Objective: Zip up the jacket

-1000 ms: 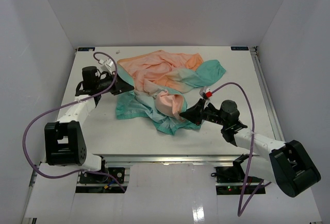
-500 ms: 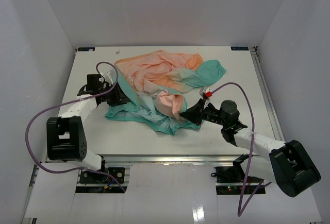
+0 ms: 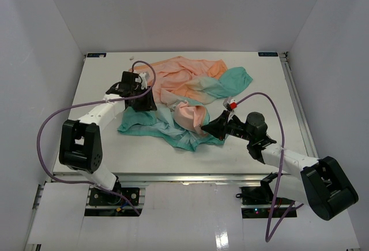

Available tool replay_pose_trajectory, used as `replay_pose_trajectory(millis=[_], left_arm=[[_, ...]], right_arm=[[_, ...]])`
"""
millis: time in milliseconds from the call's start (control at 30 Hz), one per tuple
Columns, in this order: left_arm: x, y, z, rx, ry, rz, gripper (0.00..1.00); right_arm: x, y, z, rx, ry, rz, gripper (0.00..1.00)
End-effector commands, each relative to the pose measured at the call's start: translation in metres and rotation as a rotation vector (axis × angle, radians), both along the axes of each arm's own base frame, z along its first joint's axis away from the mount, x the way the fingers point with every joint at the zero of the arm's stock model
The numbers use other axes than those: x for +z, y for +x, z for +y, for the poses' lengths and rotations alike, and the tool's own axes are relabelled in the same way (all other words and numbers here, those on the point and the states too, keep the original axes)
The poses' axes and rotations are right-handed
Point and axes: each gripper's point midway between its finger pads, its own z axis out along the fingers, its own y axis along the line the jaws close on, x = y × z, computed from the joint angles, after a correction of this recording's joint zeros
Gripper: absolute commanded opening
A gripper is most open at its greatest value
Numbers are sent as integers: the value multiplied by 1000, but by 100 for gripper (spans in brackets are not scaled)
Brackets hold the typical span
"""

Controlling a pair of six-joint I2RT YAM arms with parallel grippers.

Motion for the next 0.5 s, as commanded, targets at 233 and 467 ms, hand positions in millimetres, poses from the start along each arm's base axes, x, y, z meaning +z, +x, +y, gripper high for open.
replay_pose_trajectory(millis=[233,467], left_arm=[[-31,-3,7,154,182,101,49],[-44,-3,10,177,204,113,46]], right_arm=[[-2,1,-1,-11,-7,-24,8],[-2,2,-2,-14,-9,-24,8]])
